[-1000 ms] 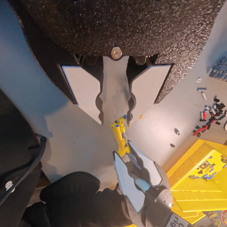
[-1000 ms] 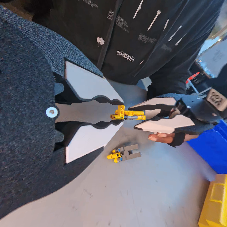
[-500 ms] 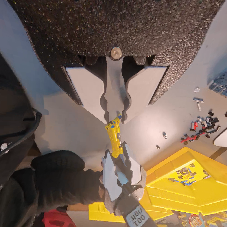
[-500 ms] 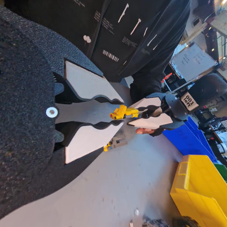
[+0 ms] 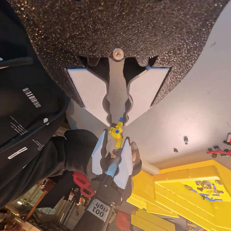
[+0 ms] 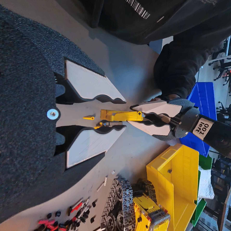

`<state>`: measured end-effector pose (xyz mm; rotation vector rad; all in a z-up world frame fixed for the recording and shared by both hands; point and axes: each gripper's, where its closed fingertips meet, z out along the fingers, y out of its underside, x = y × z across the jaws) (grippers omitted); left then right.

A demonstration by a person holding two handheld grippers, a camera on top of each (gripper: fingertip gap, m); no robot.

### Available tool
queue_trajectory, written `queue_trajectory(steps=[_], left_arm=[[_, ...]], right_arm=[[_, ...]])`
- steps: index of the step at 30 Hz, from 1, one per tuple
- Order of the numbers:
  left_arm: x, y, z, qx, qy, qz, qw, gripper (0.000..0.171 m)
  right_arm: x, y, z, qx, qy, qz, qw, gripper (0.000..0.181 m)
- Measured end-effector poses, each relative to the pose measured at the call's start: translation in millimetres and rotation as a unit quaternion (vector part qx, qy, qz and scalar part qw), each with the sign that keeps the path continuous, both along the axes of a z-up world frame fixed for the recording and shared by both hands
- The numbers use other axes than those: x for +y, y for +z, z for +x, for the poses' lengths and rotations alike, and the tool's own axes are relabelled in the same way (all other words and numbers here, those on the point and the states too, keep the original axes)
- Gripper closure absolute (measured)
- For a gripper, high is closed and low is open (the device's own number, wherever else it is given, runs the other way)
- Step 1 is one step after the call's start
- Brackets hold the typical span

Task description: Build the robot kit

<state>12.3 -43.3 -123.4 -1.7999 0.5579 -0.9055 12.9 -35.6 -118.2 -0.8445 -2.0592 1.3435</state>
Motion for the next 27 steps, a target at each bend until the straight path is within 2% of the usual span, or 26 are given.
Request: queue_trajectory(steps=[2, 4, 13, 21, 24, 27], left_arm=[[-1, -1, 3, 0.0, -0.006, -0.001, 1.0, 0.155], [-2, -2, 6, 0.001, -0.011, -0.003, 1.0, 0.155], [-3, 1, 7, -0.017, -0.017, -0.001, 1.0, 0.155], [0, -12, 2, 0.07, 0.008, 0.026, 0.997, 0.154], [2, -12, 1, 0.077, 0.016, 0.029, 0.997, 0.166], [2, -15, 2, 0.083, 0.013, 0.02, 0.996, 0.166]], right_arm=[[-3, -4, 1, -0.003, 0.006, 0.02, 1.0, 0.16], [-5, -7, 1, -0.004, 0.009, 0.029, 1.0, 0.164], [-7, -1, 1, 0.001, 0.017, -0.018, 1.0, 0.166], [2, -8, 0, -0.032, 0.008, -0.042, 0.999, 0.167], [1, -9, 3, -0.048, 0.017, -0.066, 0.996, 0.167], [0, -14, 5, -0.055, 0.024, -0.058, 0.996, 0.166]])
